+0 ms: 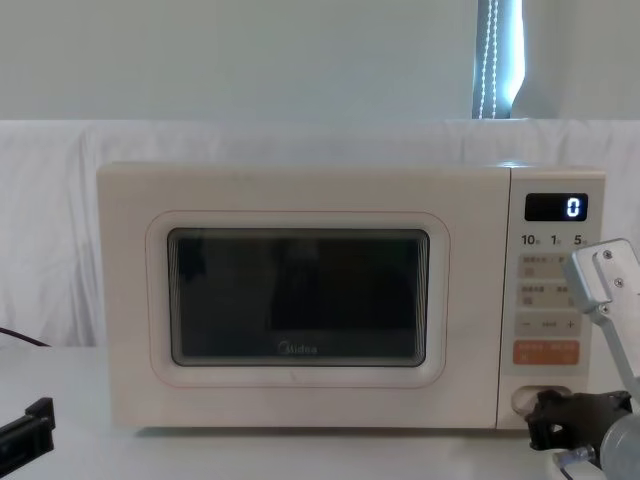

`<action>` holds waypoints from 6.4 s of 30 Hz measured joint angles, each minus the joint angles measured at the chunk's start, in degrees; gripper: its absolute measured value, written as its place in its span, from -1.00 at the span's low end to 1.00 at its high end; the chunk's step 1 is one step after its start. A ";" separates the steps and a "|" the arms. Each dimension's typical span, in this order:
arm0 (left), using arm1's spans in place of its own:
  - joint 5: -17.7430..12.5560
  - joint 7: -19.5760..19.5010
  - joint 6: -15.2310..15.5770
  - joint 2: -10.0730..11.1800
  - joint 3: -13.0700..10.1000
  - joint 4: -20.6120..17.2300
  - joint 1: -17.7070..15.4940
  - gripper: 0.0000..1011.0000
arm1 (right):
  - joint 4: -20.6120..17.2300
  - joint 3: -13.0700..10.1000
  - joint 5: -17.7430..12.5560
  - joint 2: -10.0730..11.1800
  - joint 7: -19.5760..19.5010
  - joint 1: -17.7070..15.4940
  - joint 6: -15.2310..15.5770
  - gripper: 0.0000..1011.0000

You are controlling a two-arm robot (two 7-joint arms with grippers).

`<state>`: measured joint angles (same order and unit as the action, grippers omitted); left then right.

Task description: Press the button to open the microwave door with one hand; close the microwave door with the other hand.

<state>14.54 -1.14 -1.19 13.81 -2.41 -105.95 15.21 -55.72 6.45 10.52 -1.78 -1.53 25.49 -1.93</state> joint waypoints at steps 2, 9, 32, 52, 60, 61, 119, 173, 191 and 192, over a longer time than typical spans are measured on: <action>0.00 0.00 0.00 0.00 0.00 0.00 0.00 0.98 | 0.28 0.00 -0.01 -0.03 0.00 0.18 -0.09 -1.00; 0.00 0.00 0.00 0.00 0.00 0.00 0.00 0.98 | 1.53 0.03 -0.04 -0.18 -0.02 0.96 -0.50 -1.00; 0.00 0.00 0.00 0.00 0.00 0.00 0.00 0.98 | 4.16 -0.05 -0.50 -0.19 0.00 2.67 -1.56 -1.00; 0.00 0.00 0.00 0.00 0.00 0.00 0.00 0.98 | -4.74 0.50 -1.07 1.17 2.61 -2.30 0.73 -1.00; 0.00 0.00 0.00 0.00 0.00 0.00 0.00 0.98 | -9.54 0.82 -1.46 1.86 3.56 -5.56 2.20 -1.00; 0.00 0.00 0.00 0.00 0.00 0.00 0.00 0.98 | -10.05 0.81 -1.53 1.93 3.60 -5.95 2.32 -1.00; 0.00 0.00 0.00 0.00 0.00 0.00 0.00 0.98 | -29.64 -4.88 -8.72 8.06 5.90 -23.77 -1.89 0.77; 0.00 0.00 0.00 0.00 0.00 0.00 0.00 0.98 | -29.76 -5.01 -8.07 7.64 5.35 -23.98 -1.67 0.98; 0.00 0.00 0.00 0.00 0.00 0.00 0.00 0.98 | -29.76 -5.01 -8.07 7.64 5.35 -23.98 -1.66 0.98; 0.00 0.00 0.00 0.00 0.00 0.00 0.00 0.98 | -29.76 -5.01 -8.08 7.63 5.35 -23.98 -1.66 0.98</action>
<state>14.54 -1.14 -1.19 13.81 -2.41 -105.95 15.21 -85.48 1.44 2.44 5.85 3.82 1.51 -3.59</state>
